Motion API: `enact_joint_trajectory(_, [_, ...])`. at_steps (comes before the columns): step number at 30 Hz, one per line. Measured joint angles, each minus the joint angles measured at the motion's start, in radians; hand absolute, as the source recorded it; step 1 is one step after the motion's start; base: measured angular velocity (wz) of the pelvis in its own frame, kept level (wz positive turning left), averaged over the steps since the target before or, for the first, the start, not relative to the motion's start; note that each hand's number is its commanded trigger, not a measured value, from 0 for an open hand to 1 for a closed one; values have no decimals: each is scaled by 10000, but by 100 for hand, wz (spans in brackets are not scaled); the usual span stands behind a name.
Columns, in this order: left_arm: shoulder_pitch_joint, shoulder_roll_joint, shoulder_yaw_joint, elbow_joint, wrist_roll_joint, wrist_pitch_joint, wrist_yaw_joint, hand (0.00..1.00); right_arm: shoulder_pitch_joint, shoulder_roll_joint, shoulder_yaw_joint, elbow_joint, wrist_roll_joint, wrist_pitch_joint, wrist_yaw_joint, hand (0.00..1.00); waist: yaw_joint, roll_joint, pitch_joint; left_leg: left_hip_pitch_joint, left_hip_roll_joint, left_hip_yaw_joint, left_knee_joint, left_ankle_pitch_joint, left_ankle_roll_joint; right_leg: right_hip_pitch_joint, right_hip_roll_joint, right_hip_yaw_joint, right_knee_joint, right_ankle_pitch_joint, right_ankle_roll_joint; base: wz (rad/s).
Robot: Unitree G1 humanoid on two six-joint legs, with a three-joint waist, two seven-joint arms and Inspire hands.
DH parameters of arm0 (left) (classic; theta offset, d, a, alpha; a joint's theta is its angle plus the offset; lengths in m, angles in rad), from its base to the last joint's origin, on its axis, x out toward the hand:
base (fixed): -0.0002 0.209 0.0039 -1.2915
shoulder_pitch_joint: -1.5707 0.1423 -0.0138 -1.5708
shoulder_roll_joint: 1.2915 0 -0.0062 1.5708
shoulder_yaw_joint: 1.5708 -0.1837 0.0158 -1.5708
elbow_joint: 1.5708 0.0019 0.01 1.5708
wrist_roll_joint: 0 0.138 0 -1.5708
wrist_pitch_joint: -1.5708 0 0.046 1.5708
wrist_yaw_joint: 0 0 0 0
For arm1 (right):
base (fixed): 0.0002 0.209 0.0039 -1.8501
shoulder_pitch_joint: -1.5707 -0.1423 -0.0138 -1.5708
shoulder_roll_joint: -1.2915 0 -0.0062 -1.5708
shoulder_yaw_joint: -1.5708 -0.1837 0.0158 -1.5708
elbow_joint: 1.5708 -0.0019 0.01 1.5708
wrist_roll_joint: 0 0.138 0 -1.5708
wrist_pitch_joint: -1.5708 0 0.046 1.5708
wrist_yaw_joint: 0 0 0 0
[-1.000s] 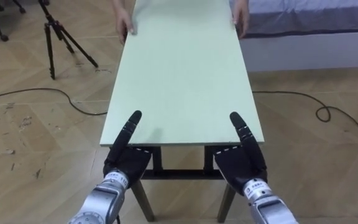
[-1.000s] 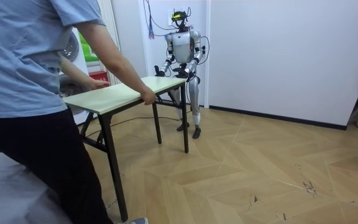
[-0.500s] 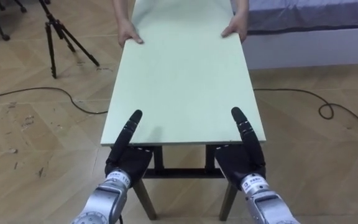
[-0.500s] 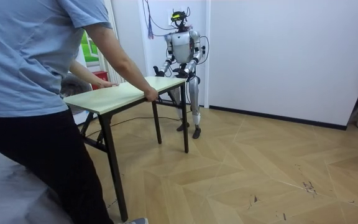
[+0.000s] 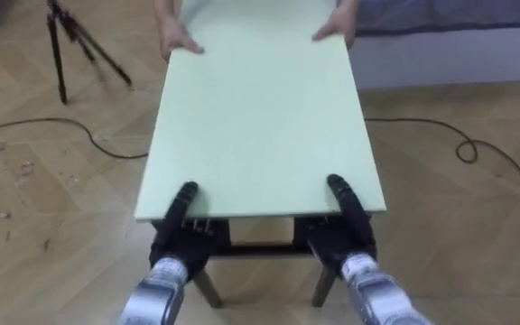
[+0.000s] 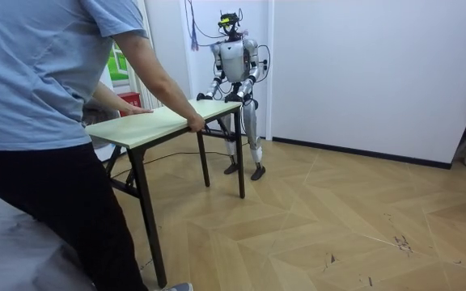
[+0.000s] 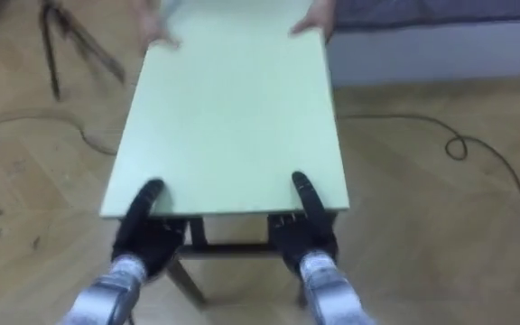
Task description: Move table with human
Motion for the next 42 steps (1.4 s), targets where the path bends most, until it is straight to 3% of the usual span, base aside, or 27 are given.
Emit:
enact_joint_trajectory(2, [-65,-15,-49,-15,232,-9,10,100,-3,67,-38,0,-6,-224,-169,100,-14,-151,-15,-42,-59,248,-33,37,62,-4,-48,-80,-20,-25,41,13])
enact_joint_trajectory(8, [-52,-150,-88,-13,441,-4,103,100,-12,-2,-97,-1,-12,-274,-279,100,-112,-210,-31,-31,-323,369,-9,70,142,33,-222,-84,22,-144,237,3])
enact_joint_trajectory(19, [16,-231,-155,-215,496,5,113,100,186,-127,-20,-738,-12,-452,-991,100,-7,-201,-39,23,-348,558,63,70,142,129,-241,11,26,-189,288,0])
enact_joint_trajectory(24, [343,-234,-213,-784,532,48,110,100,413,-199,-16,-1252,-61,-465,-1053,100,24,-204,-107,49,-344,623,63,70,142,143,-242,34,29,-189,288,-1])
enact_joint_trajectory(26, [608,-231,-207,-1241,687,129,110,100,621,-278,-22,-1646,-85,-360,-1053,100,24,-198,-169,48,-344,626,64,70,142,148,-244,32,29,-189,288,0])
enact_joint_trajectory(32, [932,-211,-18,-1704,932,548,-20,100,1170,-293,-133,-2332,-141,-154,-1050,100,98,-179,-187,48,-342,705,125,69,143,142,-264,51,118,-207,295,0])
enact_joint_trajectory(42, [1977,-215,-203,-2775,1505,644,-43,100,2667,-261,88,-3529,-278,-234,-398,100,258,-209,-210,34,-340,756,129,-10,267,115,-256,41,115,-227,322,0])
